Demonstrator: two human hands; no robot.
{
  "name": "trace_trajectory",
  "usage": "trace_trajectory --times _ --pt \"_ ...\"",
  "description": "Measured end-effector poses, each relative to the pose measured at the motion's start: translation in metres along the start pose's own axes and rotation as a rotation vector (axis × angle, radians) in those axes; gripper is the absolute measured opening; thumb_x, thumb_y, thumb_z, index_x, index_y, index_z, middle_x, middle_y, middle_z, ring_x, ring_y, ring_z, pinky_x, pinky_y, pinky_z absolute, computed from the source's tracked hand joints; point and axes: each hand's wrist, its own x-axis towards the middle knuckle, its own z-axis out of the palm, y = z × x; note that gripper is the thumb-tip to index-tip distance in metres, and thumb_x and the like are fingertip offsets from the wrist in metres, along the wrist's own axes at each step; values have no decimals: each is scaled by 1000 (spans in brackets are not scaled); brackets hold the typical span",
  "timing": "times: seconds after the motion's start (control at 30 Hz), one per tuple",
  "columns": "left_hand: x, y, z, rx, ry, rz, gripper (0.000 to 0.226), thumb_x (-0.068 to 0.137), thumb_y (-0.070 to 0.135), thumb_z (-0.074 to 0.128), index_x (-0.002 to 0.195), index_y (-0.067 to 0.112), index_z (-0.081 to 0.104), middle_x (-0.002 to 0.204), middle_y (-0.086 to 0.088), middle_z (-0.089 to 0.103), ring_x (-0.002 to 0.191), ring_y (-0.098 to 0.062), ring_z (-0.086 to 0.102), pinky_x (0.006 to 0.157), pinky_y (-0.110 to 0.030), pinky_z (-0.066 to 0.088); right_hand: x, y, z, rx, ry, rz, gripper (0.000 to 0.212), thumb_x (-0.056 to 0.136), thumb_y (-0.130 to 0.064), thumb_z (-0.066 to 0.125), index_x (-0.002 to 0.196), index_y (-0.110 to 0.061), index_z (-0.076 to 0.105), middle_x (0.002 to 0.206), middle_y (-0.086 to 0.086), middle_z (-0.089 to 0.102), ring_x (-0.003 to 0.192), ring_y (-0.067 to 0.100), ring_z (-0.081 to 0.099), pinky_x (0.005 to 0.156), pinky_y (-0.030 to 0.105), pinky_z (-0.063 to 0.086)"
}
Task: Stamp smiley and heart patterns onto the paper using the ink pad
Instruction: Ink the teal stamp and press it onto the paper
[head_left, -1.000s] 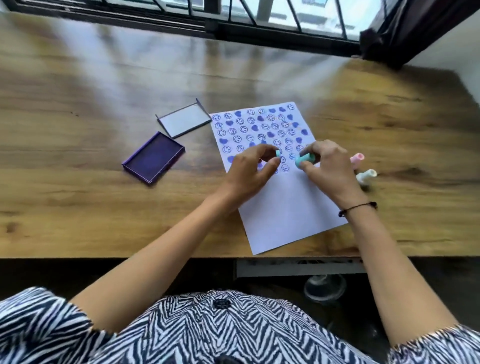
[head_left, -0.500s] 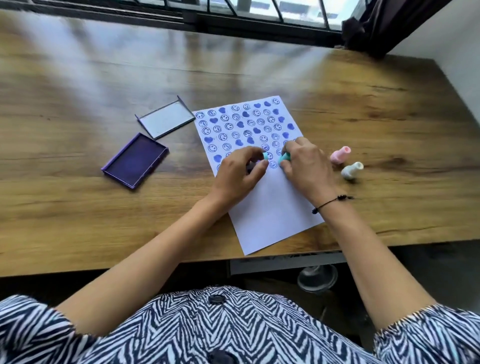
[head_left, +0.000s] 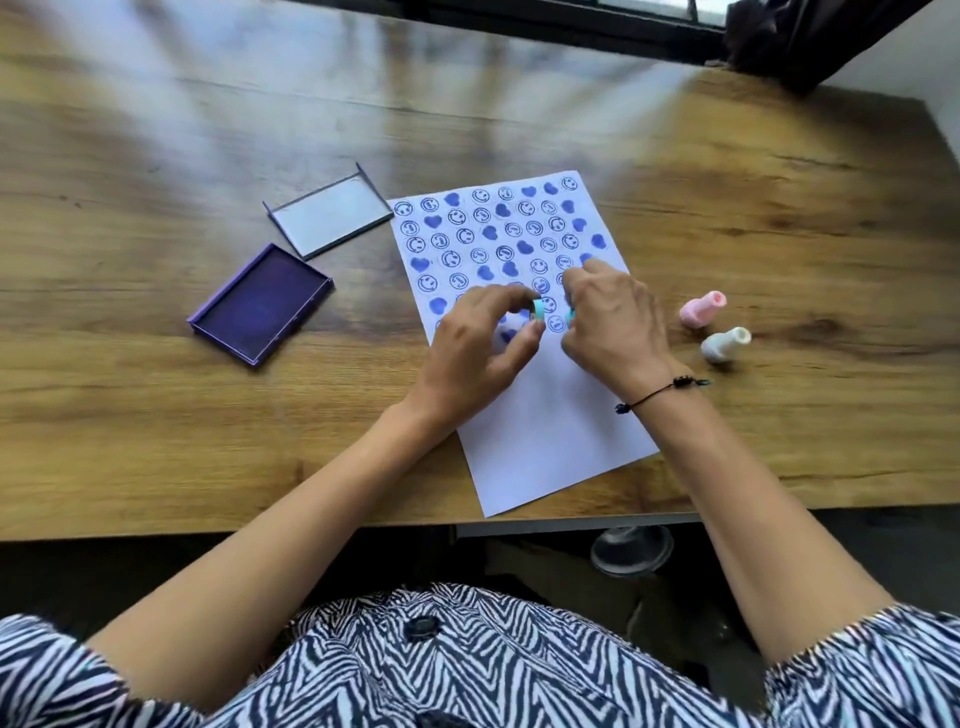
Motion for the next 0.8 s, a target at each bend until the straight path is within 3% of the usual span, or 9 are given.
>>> trace_trajectory --times 0.17,0.33,0.5,0.6,0.7,0.8 --pt "1 -1 0 27 2 13 26 82 13 57 103 -1 60 98 -19 67 86 -17 53 79 -19 37 1 -2 1 18 -4 2 7 77 -4 54 84 -4 53 95 15 56 84 38 58 60 32 29" --pt "-1 -1 1 79 -11 36 24 81 11 58 101 -2 60 97 -19 67 89 -28 59 77 -19 37 0 -1 -3 45 -21 8 13 76 -2 51 87 -3 57 100 16 58 87 39 58 61 32 31" --pt "0 -2 1 100 -19 64 24 82 14 57 101 -1 60 99 -19 66 91 -29 59 74 -17 35 3 15 -22 256 13 74 20 75 1 52 89 -4 66 102 20 66 96 35 60 73 33 46" --pt "-1 -2 2 95 -16 79 24 83 14 57 101 -1 60 99 -20 66 90 -28 58 75 -15 34 2 31 -48 428 133 193 17 70 -3 64 84 -8 70 82 10 71 70 20 60 52 15 40" --pt "-1 -2 3 80 7 74 23 83 13 57 101 -1 60 96 -19 66 87 -24 57 69 -15 33 -7 36 -61 640 137 247 12 67 -4 68 77 -10 68 55 -3 59 39 -1 51 31 9 32" --pt "0 -1 2 58 22 76 21 82 11 58 99 -2 60 93 -19 66 84 -17 52 66 -14 33 -13 33 -57 773 71 283 10 68 0 69 71 -8 64 55 2 59 42 7 55 43 19 46"
